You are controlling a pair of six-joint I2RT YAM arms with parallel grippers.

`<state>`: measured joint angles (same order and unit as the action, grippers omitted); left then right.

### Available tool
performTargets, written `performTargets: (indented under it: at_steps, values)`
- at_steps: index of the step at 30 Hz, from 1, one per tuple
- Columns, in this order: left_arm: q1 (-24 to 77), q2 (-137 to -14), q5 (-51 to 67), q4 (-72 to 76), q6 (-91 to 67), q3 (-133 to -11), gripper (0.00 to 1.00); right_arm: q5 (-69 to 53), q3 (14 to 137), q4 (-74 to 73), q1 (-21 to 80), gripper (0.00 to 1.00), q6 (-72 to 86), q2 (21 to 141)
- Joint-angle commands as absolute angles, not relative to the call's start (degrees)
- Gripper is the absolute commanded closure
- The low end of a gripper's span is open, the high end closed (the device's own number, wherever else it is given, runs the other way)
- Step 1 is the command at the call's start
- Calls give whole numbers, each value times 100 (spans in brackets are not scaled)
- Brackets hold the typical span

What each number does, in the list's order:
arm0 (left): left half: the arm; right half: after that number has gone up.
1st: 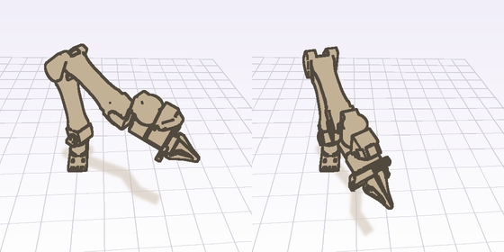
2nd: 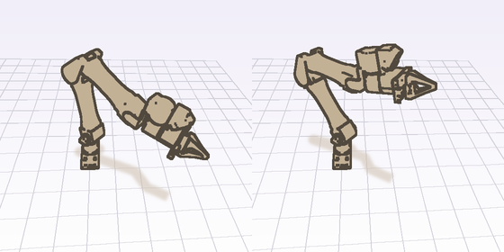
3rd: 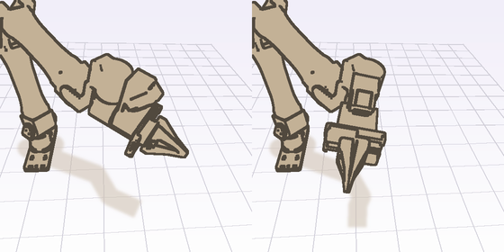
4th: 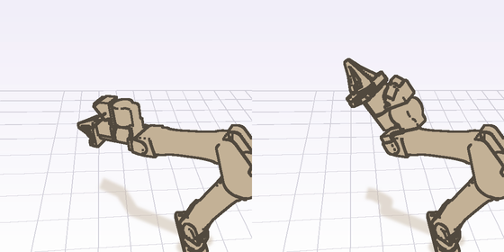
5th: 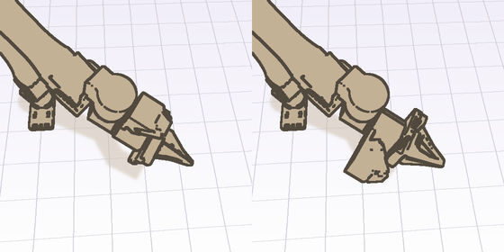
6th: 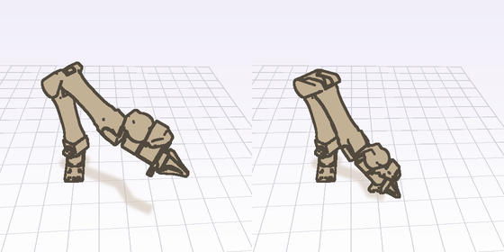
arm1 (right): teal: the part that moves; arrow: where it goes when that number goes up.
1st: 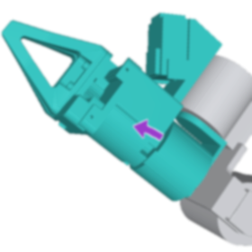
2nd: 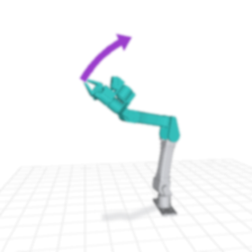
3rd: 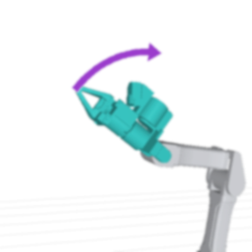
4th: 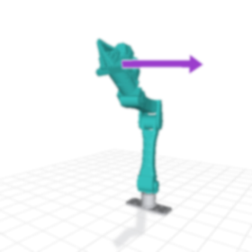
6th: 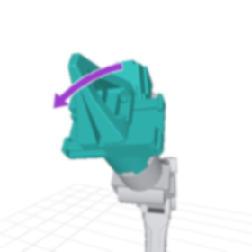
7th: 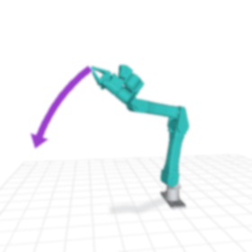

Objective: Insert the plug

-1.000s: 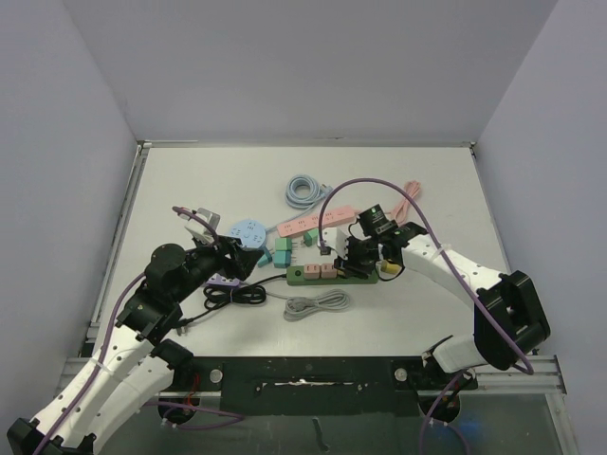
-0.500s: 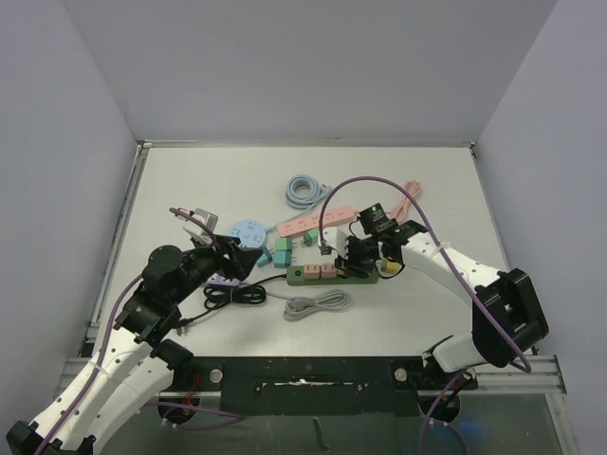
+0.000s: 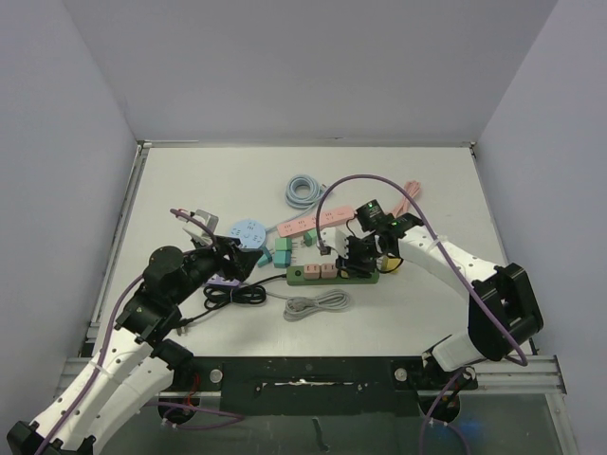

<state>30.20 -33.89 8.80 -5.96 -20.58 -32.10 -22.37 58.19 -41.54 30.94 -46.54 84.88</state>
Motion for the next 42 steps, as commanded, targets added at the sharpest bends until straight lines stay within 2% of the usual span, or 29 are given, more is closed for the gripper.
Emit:
performTargets:
  at_steps: [1, 11, 18, 33, 42]
  values:
    - [2979, -3391, 903, -129, -2020, -3227, 31, -2550, 5932, -4427, 3094, 100, -4737, 8315]
    - [2979, -3432, 919, -88, -2039, -3231, 31, -2345, 5764, -3714, 3094, 100, -4720, 8431]
    - [2979, -3453, 931, -46, -2048, -3209, 31, -2504, 5757, -3732, 3070, 100, -4736, 8118]
    - [2979, -3387, 950, -70, -2039, -3197, 31, -2657, 5699, -3957, 3068, 100, -4790, 8657]
    - [2979, -3283, 923, -110, -1970, -3157, 31, -1514, 5641, -3963, 3181, 100, -4799, 9126]
